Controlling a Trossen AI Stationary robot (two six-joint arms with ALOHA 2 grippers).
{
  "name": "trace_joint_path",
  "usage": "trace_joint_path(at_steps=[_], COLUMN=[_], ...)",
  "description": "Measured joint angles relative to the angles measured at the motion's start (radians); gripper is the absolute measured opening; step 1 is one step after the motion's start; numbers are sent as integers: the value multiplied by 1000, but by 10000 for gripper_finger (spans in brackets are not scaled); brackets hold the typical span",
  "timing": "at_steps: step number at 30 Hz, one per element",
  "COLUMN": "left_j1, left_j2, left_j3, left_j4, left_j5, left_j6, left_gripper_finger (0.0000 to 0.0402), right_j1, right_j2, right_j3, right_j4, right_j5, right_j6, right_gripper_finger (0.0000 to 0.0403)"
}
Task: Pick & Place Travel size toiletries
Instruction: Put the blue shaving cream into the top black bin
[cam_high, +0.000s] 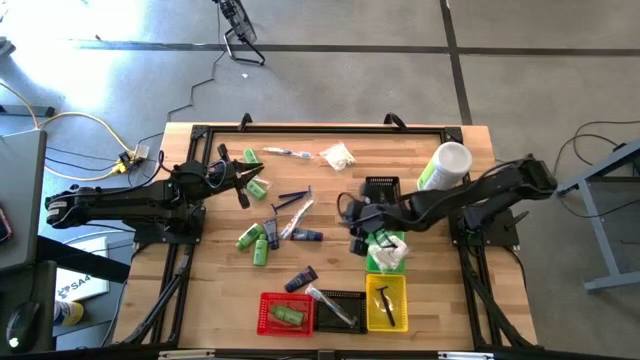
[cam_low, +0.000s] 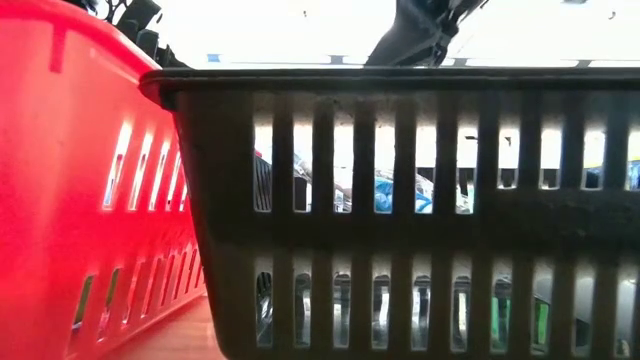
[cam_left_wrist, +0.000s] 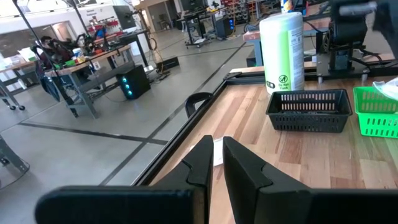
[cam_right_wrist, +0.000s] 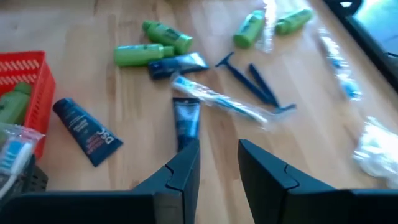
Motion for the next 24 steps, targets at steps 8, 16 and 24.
trace_joint_path(at_steps=[8, 16, 24], left_j1=[0, 0, 0], left_j2=[0, 0, 0], left_j3=[0, 0, 0], left_j4=[0, 0, 0], left_j5=[0, 0, 0], left_j6=[0, 0, 0], left_gripper_finger=[30, 30, 30], right_j1=[0, -18, -62], right_j2=[142, 238, 267], right_j3=[0, 0, 0], right_j4=[154, 257, 309], right_j5=[-49, -52, -171], right_j6=[-72, -77, -68], right_gripper_finger=[100, 100, 100])
